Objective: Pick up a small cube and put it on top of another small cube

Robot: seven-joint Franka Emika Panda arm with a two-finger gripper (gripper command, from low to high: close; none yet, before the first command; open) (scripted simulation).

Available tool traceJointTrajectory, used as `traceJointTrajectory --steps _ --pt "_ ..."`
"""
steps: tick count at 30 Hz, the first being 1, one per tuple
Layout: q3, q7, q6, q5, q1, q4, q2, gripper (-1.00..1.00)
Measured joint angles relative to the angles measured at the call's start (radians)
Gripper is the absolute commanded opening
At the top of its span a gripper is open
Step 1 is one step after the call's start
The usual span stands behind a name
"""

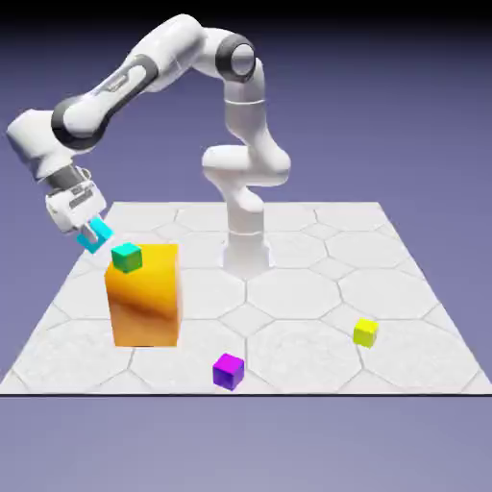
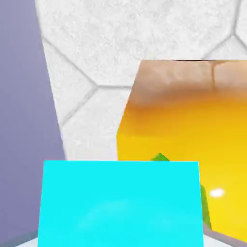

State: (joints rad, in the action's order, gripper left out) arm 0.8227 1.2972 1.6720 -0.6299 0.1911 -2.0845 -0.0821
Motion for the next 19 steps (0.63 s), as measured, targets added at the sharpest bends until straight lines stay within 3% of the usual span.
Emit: traceJointTrajectory --steps 12,16,17,19 --pt "0.302 0.167 -0.314 -0.516 -0.099 -0.19 -0.051 -1.0" --pt "0.259 0.128 -0.232 -0.598 -0.152 -0.257 -0.065 -1.0" --pt "0.254 0.124 -0.224 -0.606 -0.158 -0.263 -0.067 1.0" --pt "0.254 0.124 -0.225 -0.604 -0.158 -0.263 -0.067 1.0"
